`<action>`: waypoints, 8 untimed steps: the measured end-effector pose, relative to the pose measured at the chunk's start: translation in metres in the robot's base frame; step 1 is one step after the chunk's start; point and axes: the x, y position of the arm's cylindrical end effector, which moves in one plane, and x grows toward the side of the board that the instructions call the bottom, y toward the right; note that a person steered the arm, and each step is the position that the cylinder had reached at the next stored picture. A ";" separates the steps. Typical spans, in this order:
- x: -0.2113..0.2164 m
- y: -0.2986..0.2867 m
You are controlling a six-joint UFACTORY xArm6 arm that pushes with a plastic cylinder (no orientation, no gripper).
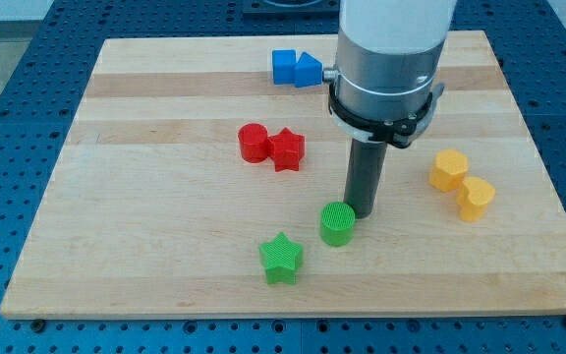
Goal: Place the green blocks together at bottom center of the board
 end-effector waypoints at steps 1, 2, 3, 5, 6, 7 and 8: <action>-0.002 0.016; 0.002 0.044; 0.026 0.040; 0.036 0.005; 0.036 0.003; 0.013 0.005; 0.013 0.005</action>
